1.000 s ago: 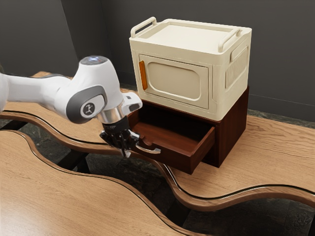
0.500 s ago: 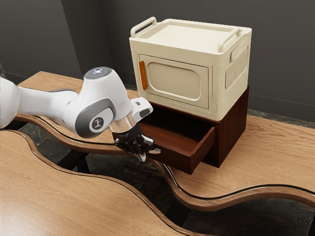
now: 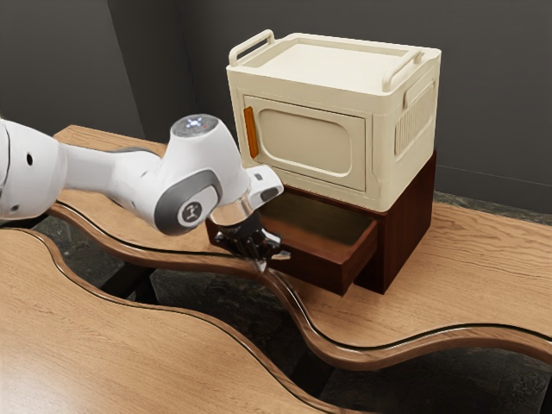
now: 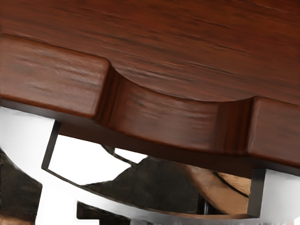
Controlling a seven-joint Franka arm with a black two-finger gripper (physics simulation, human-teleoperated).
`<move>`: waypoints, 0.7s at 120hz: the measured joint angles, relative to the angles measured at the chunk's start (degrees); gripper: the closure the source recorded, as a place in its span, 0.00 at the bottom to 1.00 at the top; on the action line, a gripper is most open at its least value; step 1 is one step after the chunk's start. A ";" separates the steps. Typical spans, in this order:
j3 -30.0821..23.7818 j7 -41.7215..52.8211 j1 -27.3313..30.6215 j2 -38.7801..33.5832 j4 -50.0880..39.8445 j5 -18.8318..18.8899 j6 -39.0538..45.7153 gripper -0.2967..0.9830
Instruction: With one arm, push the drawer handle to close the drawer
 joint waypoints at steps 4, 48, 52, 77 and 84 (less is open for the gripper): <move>0.00 0.35 0.28 0.60 0.60 0.18 0.02 0.85; -0.06 4.10 1.59 8.22 10.02 0.72 -0.18 0.85; -0.07 4.41 1.83 8.78 10.72 0.71 -0.23 0.85; -0.50 6.29 2.24 12.49 16.00 0.69 -0.72 0.85; -0.95 6.73 2.43 13.56 17.39 0.72 -0.86 0.85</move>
